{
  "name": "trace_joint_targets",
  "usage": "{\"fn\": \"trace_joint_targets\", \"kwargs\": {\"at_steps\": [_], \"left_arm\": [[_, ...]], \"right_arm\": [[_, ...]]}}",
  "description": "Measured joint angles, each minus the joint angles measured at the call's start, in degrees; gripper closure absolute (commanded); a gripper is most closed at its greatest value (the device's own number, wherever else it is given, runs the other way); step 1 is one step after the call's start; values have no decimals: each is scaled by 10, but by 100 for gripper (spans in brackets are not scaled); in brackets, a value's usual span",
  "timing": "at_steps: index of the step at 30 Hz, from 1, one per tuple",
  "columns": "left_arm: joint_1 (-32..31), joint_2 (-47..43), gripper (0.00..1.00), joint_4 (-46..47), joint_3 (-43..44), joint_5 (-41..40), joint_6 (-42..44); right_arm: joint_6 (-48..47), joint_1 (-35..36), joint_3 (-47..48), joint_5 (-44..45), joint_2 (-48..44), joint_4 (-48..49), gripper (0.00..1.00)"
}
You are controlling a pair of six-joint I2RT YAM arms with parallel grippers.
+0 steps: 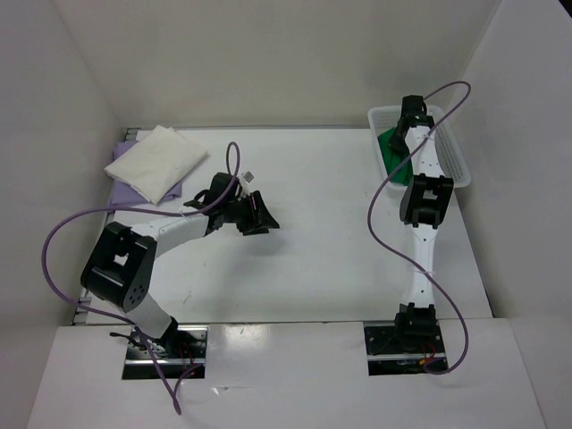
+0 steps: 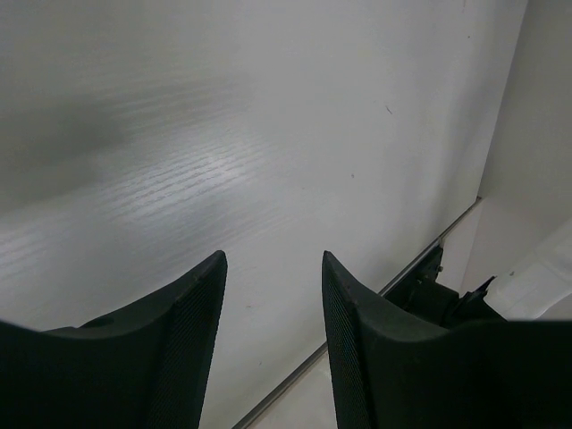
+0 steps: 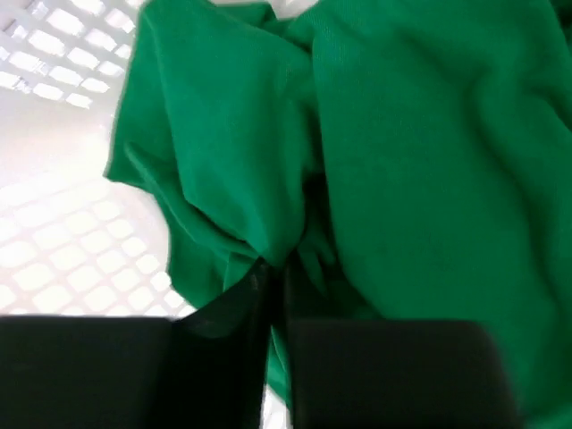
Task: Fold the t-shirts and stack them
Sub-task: Grab crumpled tshirt from bin with the right arm, then move the tshirt to the center of the board
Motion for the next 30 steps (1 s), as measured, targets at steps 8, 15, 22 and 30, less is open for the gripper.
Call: {"fn": "trace_joint_targets", "kwargs": {"at_steps": [8, 15, 22, 30], "left_arm": [[0, -14, 45, 1, 0, 0, -14], [17, -13, 43, -14, 48, 3, -14], [95, -13, 41, 7, 80, 22, -43], [242, -28, 35, 14, 29, 25, -69]], "right_arm": [[14, 9, 62, 0, -16, -31, 100], [19, 43, 10, -32, -188, -35, 100], [43, 170, -154, -129, -546, 98, 100], [134, 184, -122, -370, -646, 289, 100]]}}
